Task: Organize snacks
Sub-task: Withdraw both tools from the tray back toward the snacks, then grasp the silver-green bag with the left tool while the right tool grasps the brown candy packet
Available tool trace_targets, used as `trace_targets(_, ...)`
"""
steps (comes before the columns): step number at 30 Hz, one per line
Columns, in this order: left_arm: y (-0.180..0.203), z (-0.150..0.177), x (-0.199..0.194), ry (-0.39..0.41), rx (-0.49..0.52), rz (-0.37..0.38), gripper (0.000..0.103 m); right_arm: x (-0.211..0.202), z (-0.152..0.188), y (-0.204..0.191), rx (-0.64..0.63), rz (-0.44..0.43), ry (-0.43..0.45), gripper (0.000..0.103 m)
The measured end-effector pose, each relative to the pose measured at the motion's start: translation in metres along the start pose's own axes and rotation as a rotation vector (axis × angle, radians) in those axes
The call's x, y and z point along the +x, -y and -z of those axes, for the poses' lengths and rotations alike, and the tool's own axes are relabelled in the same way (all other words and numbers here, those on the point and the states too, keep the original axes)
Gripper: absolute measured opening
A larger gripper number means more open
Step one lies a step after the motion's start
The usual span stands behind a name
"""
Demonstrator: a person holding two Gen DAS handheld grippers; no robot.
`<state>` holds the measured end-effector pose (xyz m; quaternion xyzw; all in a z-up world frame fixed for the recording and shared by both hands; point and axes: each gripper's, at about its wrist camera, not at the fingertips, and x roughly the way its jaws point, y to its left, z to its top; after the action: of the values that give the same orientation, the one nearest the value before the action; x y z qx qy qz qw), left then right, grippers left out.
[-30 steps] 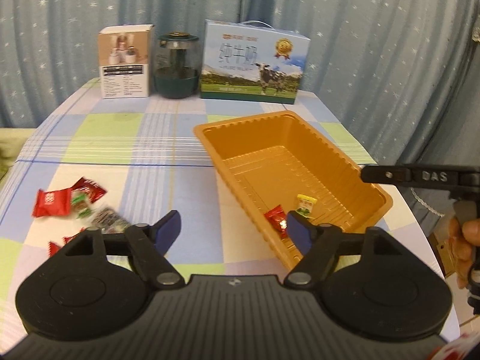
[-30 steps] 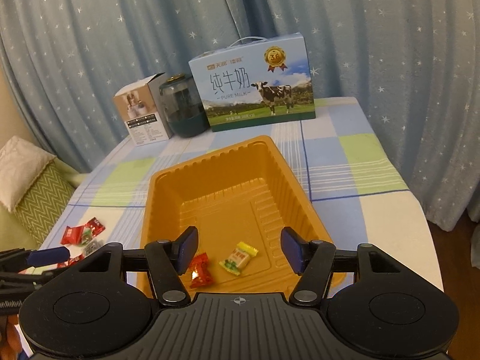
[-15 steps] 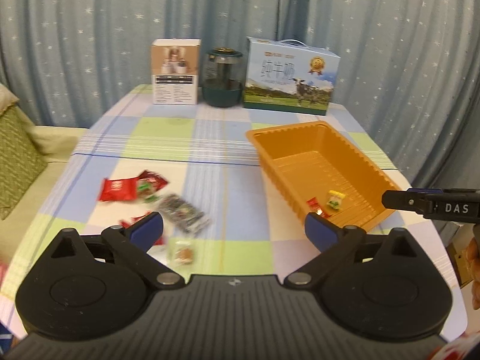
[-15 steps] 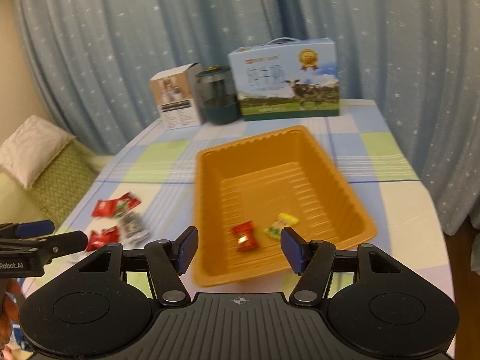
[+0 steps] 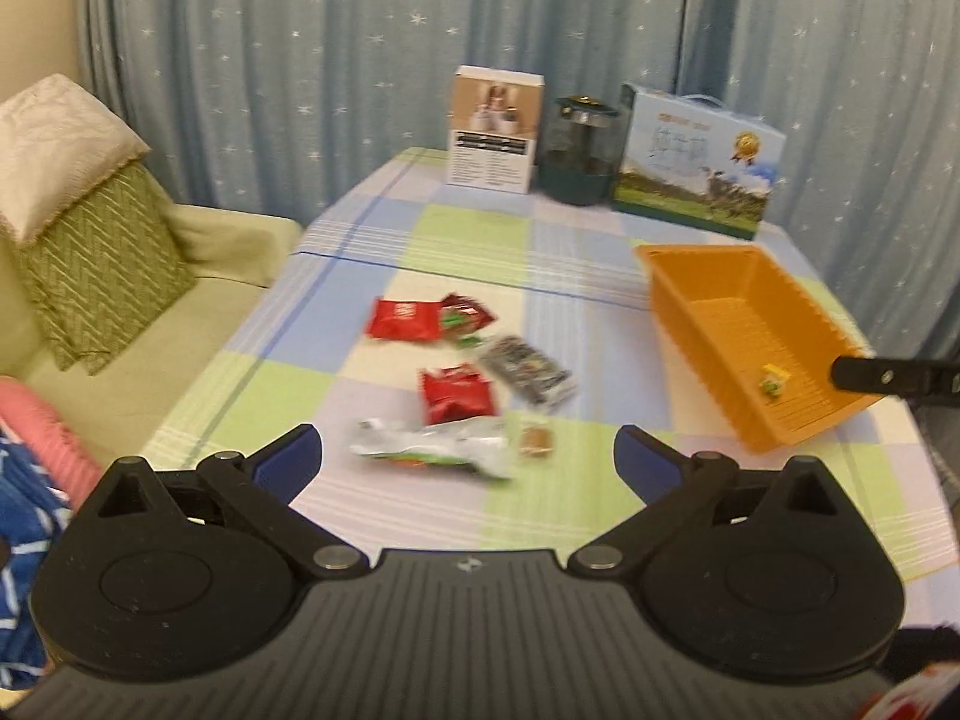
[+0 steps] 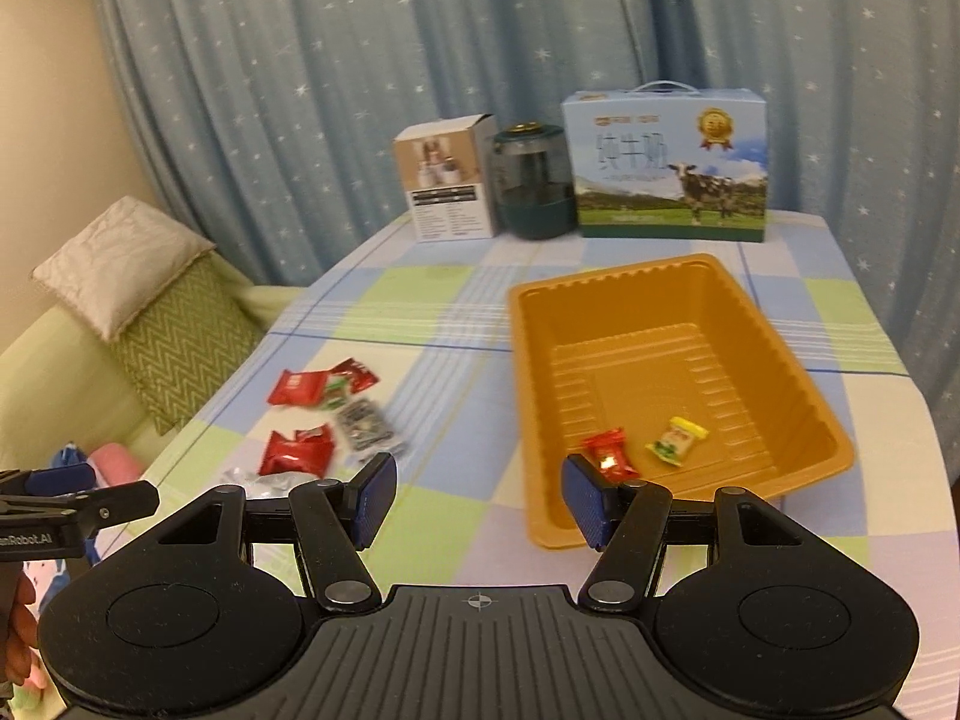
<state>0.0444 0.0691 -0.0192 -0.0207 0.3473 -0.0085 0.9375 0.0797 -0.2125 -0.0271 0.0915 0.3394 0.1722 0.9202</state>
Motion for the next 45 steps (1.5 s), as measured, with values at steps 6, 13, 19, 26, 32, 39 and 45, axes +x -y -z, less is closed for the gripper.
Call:
trace_targets(6, -0.012, 0.005, 0.008, -0.007, 0.077, -0.034, 0.103, 0.014, 0.001, -0.018, -0.015, -0.027, -0.019, 0.061)
trace_targets(13, -0.016, 0.011, 0.036, -0.041, 0.236, -0.008, 0.098, 0.043, 0.006, -0.035, -0.028, -0.055, -0.054, 0.061)
trace_targets(19, -0.023, 0.015, 0.070, -0.071, 0.341, 0.065, 0.096, 0.076, 0.009, -0.046, -0.048, -0.064, -0.090, 0.061)
trace_targets(26, -0.021, 0.009, 0.114, -0.117, 0.538, 0.152, 0.089, 0.115, 0.014, -0.049, -0.039, -0.052, -0.127, 0.061)
trace_targets(32, -0.020, 0.007, 0.151, -0.188, 0.620, 0.237, 0.078, 0.134, 0.016, -0.048, -0.032, -0.049, -0.155, 0.061)
trace_targets(39, -0.024, 0.000, 0.170, -0.247, 0.662, 0.347, 0.060, 0.145, 0.021, -0.049, -0.038, -0.051, -0.182, 0.061)
trace_targets(45, -0.024, -0.002, 0.168, -0.313, 0.577, 0.327, 0.033, 0.151, 0.022, -0.053, -0.053, -0.057, -0.189, 0.061)
